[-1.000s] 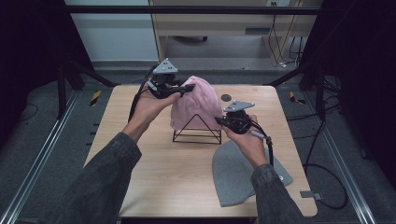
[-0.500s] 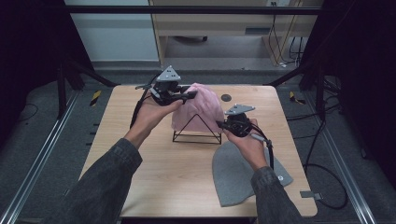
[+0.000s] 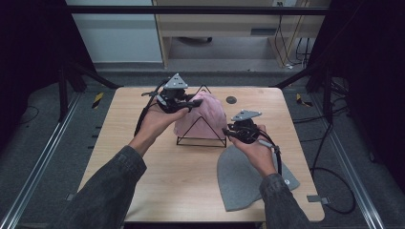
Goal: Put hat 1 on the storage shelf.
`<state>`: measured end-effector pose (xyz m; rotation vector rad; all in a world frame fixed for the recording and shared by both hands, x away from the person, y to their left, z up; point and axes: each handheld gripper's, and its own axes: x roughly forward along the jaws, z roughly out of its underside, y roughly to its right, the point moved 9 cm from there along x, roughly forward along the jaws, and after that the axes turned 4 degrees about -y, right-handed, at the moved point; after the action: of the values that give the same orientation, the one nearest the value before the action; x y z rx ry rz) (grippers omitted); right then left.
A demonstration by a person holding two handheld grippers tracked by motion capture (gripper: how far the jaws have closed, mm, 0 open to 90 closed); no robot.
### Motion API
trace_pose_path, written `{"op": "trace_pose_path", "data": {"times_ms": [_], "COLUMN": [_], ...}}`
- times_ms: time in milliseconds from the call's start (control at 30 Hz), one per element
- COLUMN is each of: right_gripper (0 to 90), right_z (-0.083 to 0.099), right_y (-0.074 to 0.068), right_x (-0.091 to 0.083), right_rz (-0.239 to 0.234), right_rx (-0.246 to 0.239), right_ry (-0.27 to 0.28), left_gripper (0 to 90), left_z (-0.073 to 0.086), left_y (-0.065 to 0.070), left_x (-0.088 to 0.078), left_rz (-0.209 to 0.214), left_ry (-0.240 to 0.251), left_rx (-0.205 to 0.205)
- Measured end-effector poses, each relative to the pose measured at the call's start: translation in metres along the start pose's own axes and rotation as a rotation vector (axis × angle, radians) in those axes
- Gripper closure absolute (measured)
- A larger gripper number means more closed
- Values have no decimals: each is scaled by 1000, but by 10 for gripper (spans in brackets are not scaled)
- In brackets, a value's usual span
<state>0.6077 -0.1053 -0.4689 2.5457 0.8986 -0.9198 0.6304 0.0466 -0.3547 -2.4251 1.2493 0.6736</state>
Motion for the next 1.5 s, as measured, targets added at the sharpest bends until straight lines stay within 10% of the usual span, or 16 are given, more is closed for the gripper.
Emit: {"op": "trace_pose_path", "data": {"times_ms": [733,1100,1500], "right_gripper": [470,400,431], "right_z": [39,84,113], "right_y": [36,58,76], "right_x": [-33,-36,-19], "right_rz": [99,115,80], "right_rx": [45,124,187], "right_ry": [-61,-161,-264], "left_gripper": [666,416,141], "left_z": [21,28,93], "left_y": [3,2,9], "left_x": [9,-21,-37], "left_rz": [24,-18,-4], "left_ry": [-30,11,-52], "left_rx": [-41,-60,-122]}}
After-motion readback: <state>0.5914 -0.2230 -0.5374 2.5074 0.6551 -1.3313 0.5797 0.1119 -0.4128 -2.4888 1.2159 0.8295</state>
